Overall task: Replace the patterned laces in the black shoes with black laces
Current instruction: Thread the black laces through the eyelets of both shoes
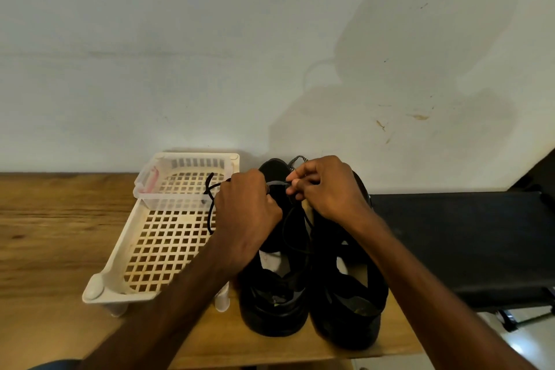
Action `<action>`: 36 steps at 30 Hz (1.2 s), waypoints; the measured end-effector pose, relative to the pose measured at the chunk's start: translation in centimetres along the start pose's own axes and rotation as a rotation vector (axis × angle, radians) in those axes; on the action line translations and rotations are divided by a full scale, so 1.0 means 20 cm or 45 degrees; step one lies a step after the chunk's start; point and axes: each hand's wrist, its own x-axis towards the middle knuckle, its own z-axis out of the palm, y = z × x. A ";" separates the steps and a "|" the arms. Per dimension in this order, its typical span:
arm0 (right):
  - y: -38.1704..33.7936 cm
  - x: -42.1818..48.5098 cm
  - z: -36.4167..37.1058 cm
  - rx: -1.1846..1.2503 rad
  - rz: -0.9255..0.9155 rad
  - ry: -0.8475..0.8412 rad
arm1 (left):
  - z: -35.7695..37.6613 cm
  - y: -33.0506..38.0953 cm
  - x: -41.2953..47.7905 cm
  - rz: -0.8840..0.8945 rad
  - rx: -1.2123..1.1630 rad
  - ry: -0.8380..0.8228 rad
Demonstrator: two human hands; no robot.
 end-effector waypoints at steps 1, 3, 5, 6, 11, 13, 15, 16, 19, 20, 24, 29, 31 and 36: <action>0.00 0.00 0.01 -0.015 -0.018 0.013 | 0.01 -0.01 0.00 -0.009 -0.025 0.000; 0.00 0.01 0.02 -0.034 -0.048 0.044 | 0.02 -0.02 0.01 -0.026 -0.069 -0.005; 0.00 0.01 0.03 -0.046 -0.063 0.056 | 0.02 -0.03 0.01 -0.046 -0.116 -0.011; 0.00 0.01 0.04 -0.056 -0.075 0.058 | 0.02 -0.03 0.01 -0.054 -0.136 -0.014; -0.02 0.00 0.07 -0.176 -0.100 0.045 | 0.01 -0.06 0.01 -0.054 -0.238 -0.039; -0.02 0.01 0.09 -0.219 -0.070 0.040 | 0.02 -0.06 0.01 -0.036 -0.241 -0.050; -0.02 0.02 0.12 -0.250 -0.040 0.047 | 0.02 -0.07 0.01 -0.029 -0.239 -0.058; -0.02 0.03 0.13 -0.257 -0.032 0.044 | 0.02 -0.08 0.01 -0.030 -0.242 -0.059; -0.02 0.04 0.17 -0.260 -0.015 0.006 | 0.03 -0.09 0.02 -0.056 -0.260 -0.048; -0.02 0.05 0.18 -0.263 -0.011 -0.003 | 0.03 -0.10 0.03 -0.067 -0.269 -0.042; -0.02 0.07 0.21 -0.320 -0.022 0.015 | 0.02 -0.11 0.03 -0.082 -0.276 -0.005; -0.03 0.07 0.23 -0.356 -0.064 0.010 | 0.03 -0.12 0.03 -0.071 -0.286 0.011; -0.03 0.07 0.22 -0.353 -0.087 0.002 | 0.03 -0.12 0.04 -0.060 -0.290 0.007; -0.03 0.06 0.22 -0.365 -0.094 -0.003 | 0.01 -0.12 0.03 -0.013 -0.279 0.011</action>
